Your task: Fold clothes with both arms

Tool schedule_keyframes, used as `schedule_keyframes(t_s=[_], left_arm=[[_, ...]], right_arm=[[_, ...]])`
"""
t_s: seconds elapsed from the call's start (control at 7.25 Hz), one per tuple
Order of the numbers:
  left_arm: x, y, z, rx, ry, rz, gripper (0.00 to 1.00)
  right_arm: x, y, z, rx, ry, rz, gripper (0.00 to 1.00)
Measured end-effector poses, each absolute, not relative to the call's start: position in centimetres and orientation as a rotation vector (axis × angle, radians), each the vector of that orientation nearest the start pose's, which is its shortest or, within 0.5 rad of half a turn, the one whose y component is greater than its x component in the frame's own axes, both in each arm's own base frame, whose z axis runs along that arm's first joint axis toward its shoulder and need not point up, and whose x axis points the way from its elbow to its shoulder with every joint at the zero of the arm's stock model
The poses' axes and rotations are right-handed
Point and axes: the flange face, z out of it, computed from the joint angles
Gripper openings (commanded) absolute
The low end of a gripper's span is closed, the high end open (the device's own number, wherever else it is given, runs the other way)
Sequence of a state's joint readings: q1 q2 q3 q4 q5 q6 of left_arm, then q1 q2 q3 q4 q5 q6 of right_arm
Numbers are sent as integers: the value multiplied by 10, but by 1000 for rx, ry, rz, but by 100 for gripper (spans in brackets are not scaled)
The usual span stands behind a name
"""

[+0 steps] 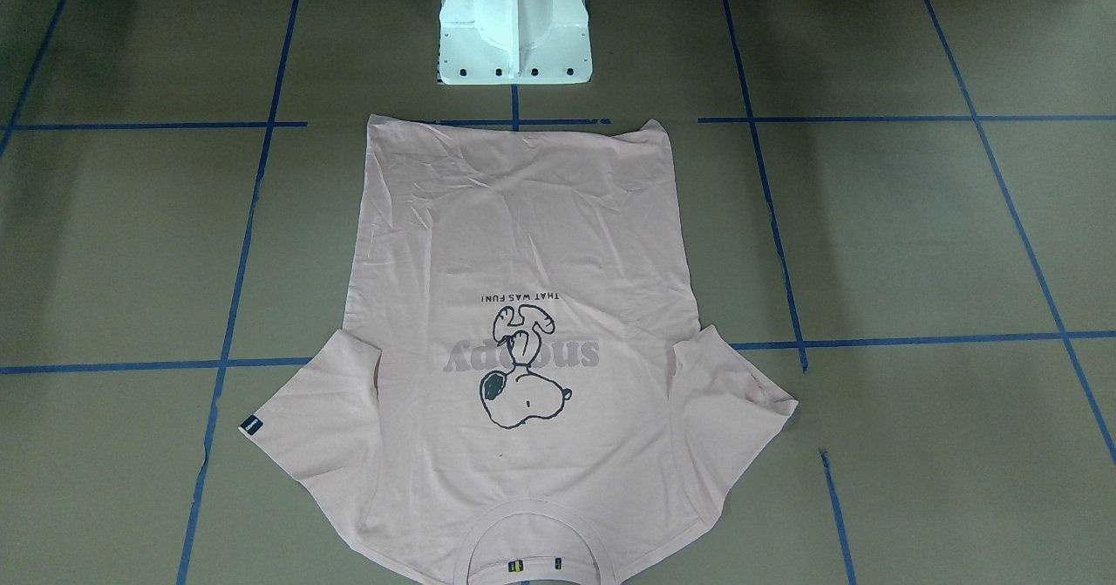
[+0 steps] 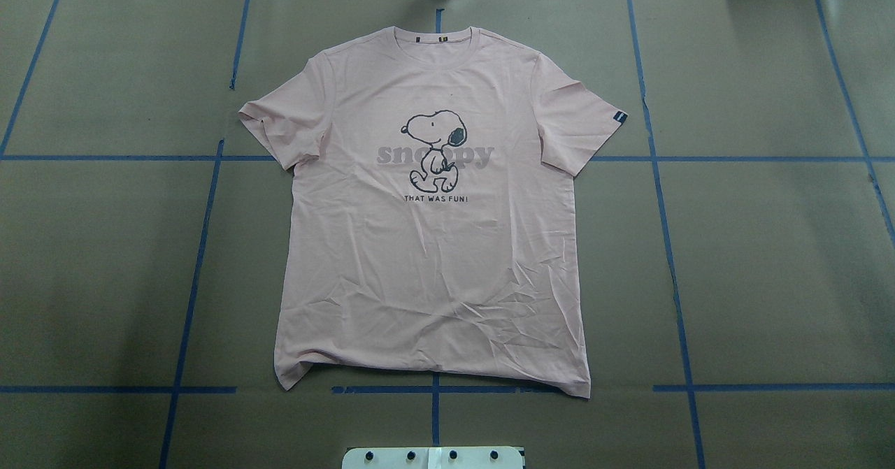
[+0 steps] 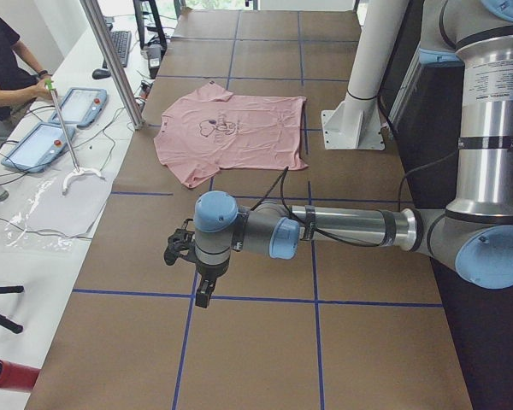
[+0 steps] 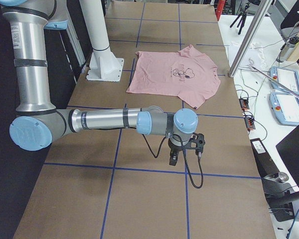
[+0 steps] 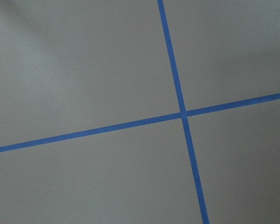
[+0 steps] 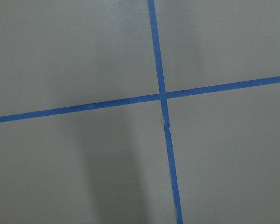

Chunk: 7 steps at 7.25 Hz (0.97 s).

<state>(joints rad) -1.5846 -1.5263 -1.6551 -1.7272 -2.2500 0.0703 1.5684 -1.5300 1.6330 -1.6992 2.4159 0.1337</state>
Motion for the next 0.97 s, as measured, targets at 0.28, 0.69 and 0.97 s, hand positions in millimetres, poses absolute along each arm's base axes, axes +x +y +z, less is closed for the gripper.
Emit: schedule_keyframes(t_s=[0.28,0.69,0.97], left_arm=[[-77,-486,625,224,670,126,100],[-75,-513,584,367,684,179,100],[-58,-536,547,490,788,270,100]], right_arm=[[57,-509,612,-75,-837,132,100],[17,-564,547,2,-843,60,100],[-45,-607,486,129,-857,-31,100]])
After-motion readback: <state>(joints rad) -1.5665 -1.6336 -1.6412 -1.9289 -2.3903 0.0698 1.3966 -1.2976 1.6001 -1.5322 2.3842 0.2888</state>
